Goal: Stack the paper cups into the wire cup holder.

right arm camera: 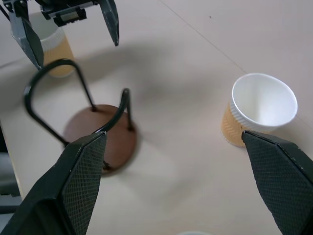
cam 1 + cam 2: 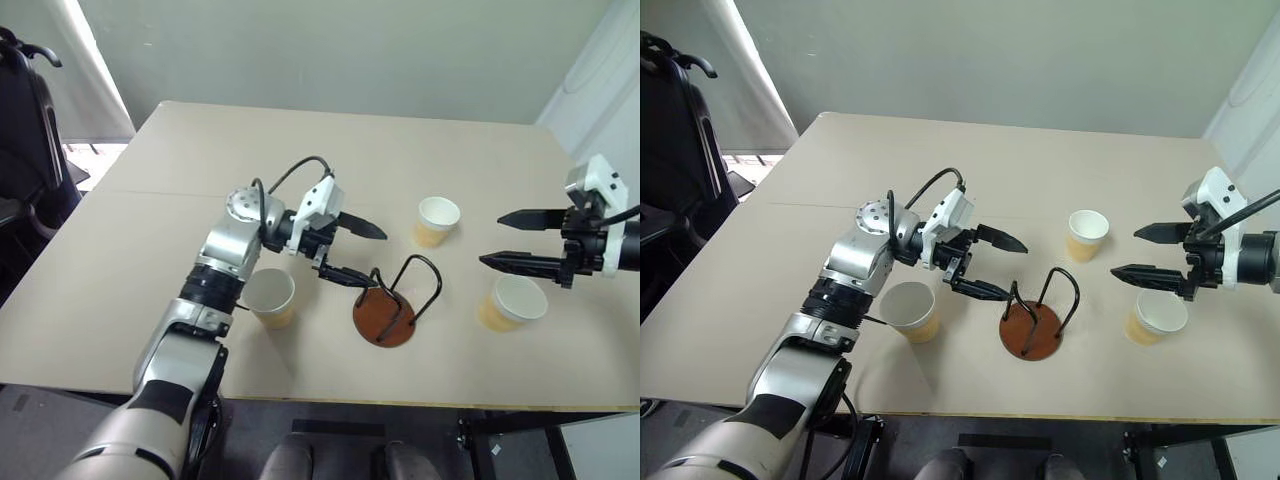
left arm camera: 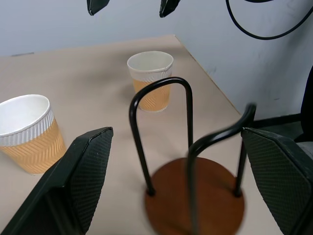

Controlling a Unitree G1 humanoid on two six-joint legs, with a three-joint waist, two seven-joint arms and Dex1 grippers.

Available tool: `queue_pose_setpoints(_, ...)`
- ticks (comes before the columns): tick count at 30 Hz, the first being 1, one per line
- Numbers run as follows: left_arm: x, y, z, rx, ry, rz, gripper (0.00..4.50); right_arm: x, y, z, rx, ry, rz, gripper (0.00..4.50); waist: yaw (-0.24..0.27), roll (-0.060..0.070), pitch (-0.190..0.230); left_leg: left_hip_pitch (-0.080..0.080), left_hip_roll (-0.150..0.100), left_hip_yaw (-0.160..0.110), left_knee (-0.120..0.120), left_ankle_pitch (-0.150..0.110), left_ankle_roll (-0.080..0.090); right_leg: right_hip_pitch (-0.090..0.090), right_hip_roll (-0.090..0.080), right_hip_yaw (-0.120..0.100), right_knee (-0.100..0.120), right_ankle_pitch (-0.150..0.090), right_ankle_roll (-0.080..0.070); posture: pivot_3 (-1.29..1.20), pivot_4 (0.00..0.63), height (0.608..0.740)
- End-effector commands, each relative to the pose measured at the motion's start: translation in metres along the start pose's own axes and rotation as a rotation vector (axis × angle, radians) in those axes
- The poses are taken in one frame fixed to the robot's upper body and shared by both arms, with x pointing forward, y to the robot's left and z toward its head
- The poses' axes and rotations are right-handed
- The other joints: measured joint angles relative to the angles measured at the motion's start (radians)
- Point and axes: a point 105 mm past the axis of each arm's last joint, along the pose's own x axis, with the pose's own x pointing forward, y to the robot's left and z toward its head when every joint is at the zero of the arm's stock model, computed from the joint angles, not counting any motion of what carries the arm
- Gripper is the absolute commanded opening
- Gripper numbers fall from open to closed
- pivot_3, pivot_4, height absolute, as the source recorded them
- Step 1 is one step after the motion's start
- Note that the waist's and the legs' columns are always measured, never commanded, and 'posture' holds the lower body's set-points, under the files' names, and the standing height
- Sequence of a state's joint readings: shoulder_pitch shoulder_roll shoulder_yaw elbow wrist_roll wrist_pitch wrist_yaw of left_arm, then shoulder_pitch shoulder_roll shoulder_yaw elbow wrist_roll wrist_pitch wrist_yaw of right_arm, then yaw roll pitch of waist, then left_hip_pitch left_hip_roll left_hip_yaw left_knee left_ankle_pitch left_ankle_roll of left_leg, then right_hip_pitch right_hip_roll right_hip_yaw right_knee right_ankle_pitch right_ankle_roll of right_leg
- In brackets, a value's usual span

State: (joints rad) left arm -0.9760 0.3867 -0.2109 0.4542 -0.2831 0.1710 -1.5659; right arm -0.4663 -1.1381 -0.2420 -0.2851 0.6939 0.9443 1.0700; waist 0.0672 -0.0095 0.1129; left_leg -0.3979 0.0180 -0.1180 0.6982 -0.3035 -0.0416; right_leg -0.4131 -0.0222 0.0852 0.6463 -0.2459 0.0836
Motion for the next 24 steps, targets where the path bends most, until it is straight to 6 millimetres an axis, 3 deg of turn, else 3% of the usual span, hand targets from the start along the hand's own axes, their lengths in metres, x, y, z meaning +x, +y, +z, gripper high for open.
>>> queue_pose_setpoints(1,-0.002,-0.005,0.014,0.074,-0.003,-0.041,4.49,0.002,0.008,0.012,-0.043,-0.029,0.032,4.50,-0.001,0.000,0.000,0.000,0.000,0.000,0.000,0.000,0.000,0.000,0.000,0.000,0.000,0.000,0.000,0.00,0.150,0.740)
queue_pose_setpoints(7,-0.016,-0.003,0.014,0.085,0.027,-0.014,4.49,0.009,0.019,0.014,-0.040,-0.032,0.092,4.50,-0.001,0.000,0.000,0.000,0.000,0.000,0.000,0.000,0.000,0.000,0.000,0.000,0.000,0.000,0.000,0.00,0.150,0.740)
queue_pose_setpoints(19,-0.076,0.016,0.053,0.049,-0.048,0.184,4.49,0.008,0.011,0.029,-0.051,-0.089,0.072,4.50,-0.007,0.000,0.000,0.000,0.000,-0.001,-0.001,0.000,0.000,0.000,0.000,0.000,-0.001,0.000,0.000,0.00,0.150,0.740)
queue_pose_setpoints(24,-0.088,0.021,0.061,0.027,-0.081,0.251,4.49,0.019,0.006,0.031,-0.078,-0.111,0.053,4.50,-0.008,0.000,0.000,0.000,0.000,-0.002,-0.001,0.000,0.000,0.000,0.000,0.000,-0.001,0.000,0.000,0.00,0.150,0.740)
